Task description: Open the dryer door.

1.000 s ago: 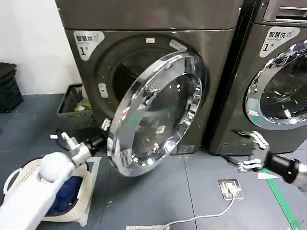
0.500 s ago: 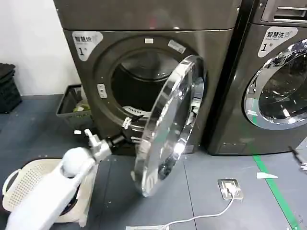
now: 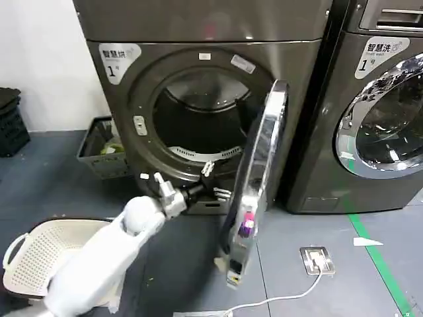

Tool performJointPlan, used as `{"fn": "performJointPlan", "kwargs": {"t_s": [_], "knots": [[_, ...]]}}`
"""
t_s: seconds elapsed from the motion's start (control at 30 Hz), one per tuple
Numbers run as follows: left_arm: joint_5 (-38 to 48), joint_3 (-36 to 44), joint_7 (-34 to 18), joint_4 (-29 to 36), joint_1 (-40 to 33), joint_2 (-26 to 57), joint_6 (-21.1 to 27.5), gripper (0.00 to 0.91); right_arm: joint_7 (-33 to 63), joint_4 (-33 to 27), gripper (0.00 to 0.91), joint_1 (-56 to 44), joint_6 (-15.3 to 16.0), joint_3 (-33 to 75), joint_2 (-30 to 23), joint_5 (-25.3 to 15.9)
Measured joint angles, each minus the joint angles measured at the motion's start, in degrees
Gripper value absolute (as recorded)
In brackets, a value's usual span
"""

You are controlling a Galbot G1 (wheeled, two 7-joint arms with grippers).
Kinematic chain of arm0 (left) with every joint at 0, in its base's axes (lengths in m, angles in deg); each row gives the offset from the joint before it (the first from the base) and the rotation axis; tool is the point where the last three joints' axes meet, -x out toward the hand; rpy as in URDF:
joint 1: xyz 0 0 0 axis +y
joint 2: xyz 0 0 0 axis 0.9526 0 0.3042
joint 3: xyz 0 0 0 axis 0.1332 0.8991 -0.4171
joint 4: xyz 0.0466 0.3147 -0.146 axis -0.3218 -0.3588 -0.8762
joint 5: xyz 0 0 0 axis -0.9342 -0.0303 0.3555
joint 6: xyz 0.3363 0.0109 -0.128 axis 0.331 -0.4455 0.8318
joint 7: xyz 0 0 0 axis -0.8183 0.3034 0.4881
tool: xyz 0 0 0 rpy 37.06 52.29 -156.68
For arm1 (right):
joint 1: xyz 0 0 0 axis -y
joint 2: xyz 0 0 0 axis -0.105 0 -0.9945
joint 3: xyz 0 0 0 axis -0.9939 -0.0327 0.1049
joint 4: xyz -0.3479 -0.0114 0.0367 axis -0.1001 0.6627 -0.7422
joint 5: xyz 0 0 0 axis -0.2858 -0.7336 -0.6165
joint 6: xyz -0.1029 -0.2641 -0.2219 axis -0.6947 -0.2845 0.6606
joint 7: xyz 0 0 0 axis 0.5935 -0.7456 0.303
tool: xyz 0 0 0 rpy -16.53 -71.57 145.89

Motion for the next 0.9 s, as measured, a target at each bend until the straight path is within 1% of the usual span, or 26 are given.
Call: {"fn": "performJointPlan", "kwargs": {"t_s": [0.13, 0.27, 0.43, 0.67, 0.8, 0.9], "knots": [[-0.6, 1.5, -0.1, -1.1, -1.1, -1.6, 0.1, 0.907, 5.7, -3.3, 0.907, 0.0, 2.4, 4.2, -1.8, -3.9], [-0.7, 2.4, -0.1, -2.0, -1.8, -2.7, 0.0, 0.907, 7.5, -6.5, 0.907, -0.8, 3.3, 8.2, -1.8, -6.9], [-0.7, 3.6, -0.4, -3.1, -2.6, -3.7, -0.2, 0.907, 8.1, -9.5, 0.907, -2.0, 3.7, 12.5, -0.4, -8.9], [-1.7, 5.1, -1.4, -5.1, -4.0, -5.9, -0.2, 0.907, 8.6, -12.9, 0.907, -3.5, 4.4, 16.5, 1.6, -9.3], [-2.2, 5.6, -1.6, -6.2, -4.5, -7.3, -0.2, 0.907, 8.7, -13.1, 0.907, -3.5, 4.6, 17.1, 1.6, -9.1], [-2.6, 5.7, -2.9, -7.0, -4.9, -8.6, 0.1, 0.907, 8.7, -13.0, 0.907, -3.5, 4.7, 17.3, 1.7, -9.1]]}}
